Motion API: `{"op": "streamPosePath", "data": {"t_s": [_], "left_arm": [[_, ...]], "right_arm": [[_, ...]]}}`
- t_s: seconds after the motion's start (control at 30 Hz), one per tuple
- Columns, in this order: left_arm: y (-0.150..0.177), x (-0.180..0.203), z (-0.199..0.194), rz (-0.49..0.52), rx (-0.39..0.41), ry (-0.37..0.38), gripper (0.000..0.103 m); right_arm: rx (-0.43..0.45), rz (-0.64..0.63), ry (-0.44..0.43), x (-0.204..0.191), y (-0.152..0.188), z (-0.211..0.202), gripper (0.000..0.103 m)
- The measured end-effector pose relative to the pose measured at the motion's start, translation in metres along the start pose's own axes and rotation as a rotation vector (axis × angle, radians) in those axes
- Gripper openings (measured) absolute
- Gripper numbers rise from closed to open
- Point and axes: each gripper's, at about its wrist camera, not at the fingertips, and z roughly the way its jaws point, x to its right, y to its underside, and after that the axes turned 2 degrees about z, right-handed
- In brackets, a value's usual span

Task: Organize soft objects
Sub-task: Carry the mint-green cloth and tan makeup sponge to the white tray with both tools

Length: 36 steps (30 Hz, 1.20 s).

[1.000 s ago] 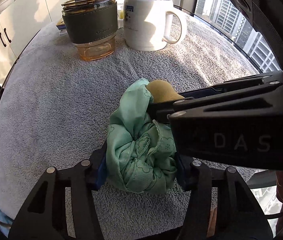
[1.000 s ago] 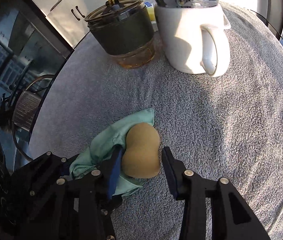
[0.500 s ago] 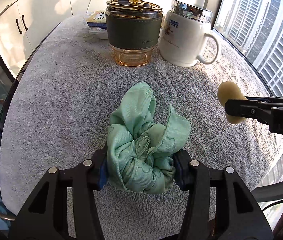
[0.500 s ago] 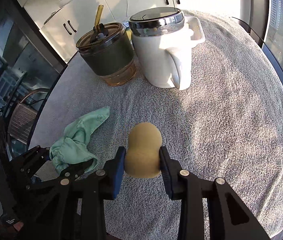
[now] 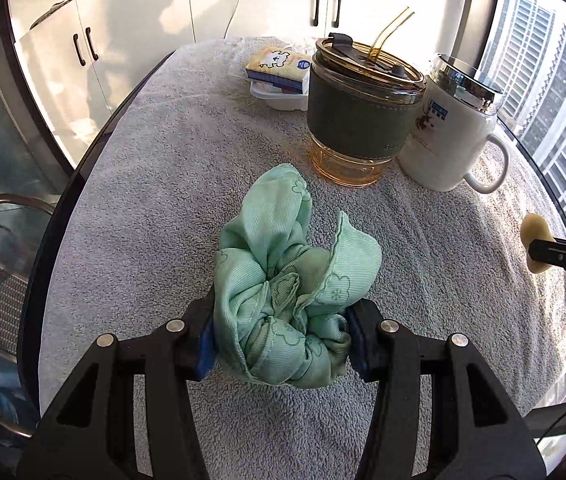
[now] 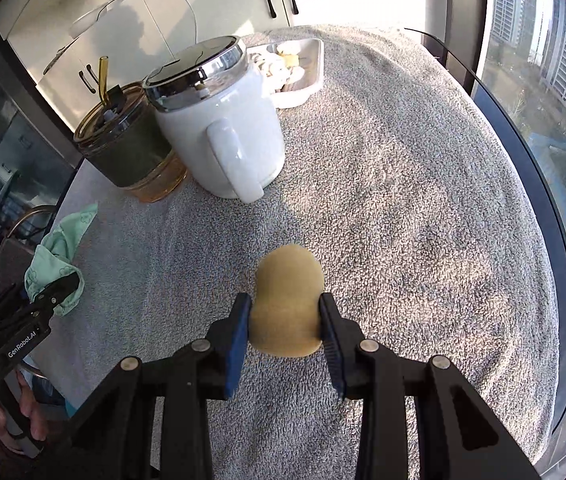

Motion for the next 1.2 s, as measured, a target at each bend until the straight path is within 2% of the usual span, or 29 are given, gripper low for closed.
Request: {"op": "streamPosePath", "data": {"t_s": [0.33,0.63,1.03,1.2], "left_arm": [[-0.021,-0.033,0.012,-0.054,0.014,-0.059,0.048],[-0.047,-0.067,0.031,-0.095,0.010,-0.121,0.048],[-0.113,-0.109,0.057,-0.113,0.045,-0.210,0.048],[-0.139,-0.116,0.071,-0.110,0.048,-0.178,0.048]], "right_arm": [[0.013,0.021,0.039,0.011,-0.016,0.003,0.037],[0.015,0.045,0.079,0.029,-0.046,0.011,0.037],[0.041,0.085,0.129,0.063,-0.109,0.021,0.037],[0.044,0.104,0.144,0.076,-0.135,0.030,0.037]]}}
